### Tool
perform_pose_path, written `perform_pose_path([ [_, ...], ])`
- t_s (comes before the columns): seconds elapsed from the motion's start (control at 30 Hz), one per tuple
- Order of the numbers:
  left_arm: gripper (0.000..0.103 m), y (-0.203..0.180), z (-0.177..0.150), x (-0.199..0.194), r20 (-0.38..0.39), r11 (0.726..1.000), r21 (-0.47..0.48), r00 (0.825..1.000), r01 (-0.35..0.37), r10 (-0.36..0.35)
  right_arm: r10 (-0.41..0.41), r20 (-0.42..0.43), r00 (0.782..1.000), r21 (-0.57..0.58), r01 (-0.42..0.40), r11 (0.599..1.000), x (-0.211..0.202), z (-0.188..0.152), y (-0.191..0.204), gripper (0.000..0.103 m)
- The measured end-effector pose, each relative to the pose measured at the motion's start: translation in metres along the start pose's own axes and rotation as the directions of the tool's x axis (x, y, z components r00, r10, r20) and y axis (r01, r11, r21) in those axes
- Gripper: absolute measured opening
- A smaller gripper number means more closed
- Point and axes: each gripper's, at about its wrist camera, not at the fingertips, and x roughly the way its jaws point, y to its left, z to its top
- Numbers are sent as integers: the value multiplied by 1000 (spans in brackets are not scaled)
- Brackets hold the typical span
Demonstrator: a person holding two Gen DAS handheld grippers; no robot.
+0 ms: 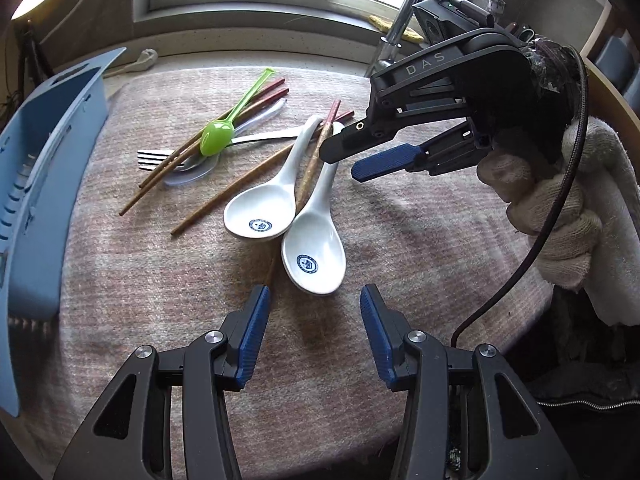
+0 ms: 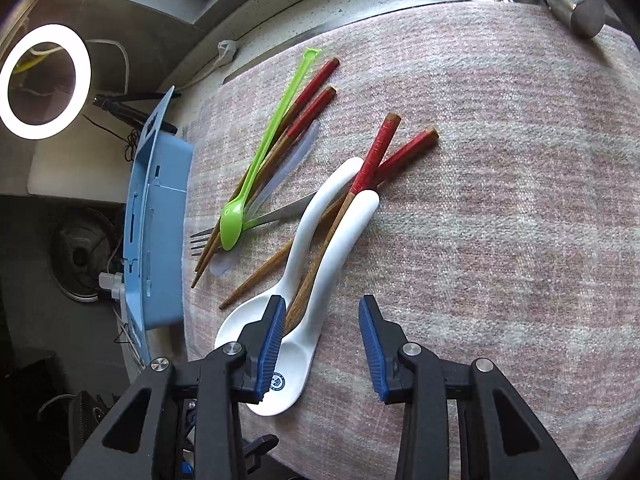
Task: Organize utensils
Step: 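Move the left tool back to the white ceramic spoons, then close the left tool on a white ceramic spoon's handle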
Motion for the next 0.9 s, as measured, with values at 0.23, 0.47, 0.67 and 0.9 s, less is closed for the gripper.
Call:
perform_pose_path([
  [0.23, 46, -3, 2, 11, 5, 999, 3, 999, -39, 39, 17, -17, 1000, 12, -17, 1000, 8, 2, -1, 30],
  [0.47, 46, -11, 7, 18, 6, 998, 35, 998, -61, 60, 13, -27, 1000, 7, -13, 1000, 14, 6, 3, 27],
  [0.67, 41, -13, 9, 17, 11, 997, 34, 998, -66, 65, 4, -34, 999, 10, -4, 1000, 18, 10, 4, 21],
  [0.9, 34, -15, 13, 21, 6, 995, 60, 997, -76, 76, -7, -40, 999, 15, 8, 1000, 20, 10, 2, 13],
])
